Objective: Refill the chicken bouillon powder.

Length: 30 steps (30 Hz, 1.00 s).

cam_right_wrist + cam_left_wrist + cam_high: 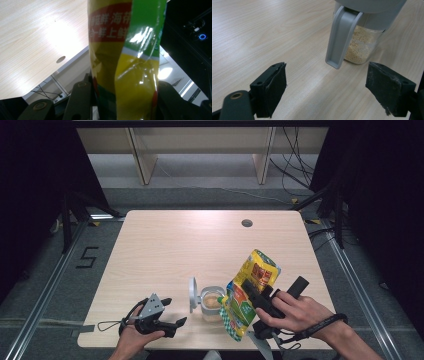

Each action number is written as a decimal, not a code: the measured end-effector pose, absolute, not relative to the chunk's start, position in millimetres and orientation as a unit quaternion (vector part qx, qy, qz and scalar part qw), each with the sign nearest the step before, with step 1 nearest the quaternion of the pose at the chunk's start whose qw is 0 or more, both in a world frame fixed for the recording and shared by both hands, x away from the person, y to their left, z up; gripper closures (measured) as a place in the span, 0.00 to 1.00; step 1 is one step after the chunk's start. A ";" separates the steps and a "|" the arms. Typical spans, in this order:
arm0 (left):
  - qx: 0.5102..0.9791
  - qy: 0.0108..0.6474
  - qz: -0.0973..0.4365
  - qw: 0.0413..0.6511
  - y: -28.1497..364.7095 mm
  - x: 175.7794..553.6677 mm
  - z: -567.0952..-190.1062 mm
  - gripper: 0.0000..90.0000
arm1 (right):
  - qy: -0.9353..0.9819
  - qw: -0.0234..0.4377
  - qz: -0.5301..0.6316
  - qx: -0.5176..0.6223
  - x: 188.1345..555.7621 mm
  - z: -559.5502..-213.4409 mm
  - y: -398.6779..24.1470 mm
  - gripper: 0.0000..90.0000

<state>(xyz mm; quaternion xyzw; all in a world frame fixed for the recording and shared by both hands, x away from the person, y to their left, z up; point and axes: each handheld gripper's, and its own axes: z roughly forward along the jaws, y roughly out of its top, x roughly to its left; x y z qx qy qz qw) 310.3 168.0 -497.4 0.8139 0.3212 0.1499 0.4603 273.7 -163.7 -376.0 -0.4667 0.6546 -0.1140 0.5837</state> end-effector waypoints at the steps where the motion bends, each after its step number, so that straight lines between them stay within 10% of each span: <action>1: 0.810 0.325 0.149 0.465 167.3 309.8 -497.6 0.18 | 0.655 0.583 -0.113 -0.466 273.8 -376.4 -163.5 0.73; 30: 0.808 0.324 0.148 0.469 167.6 309.9 -498.1 0.18 | 0.735 0.600 0.041 -0.312 280.9 -413.5 -199.4 0.74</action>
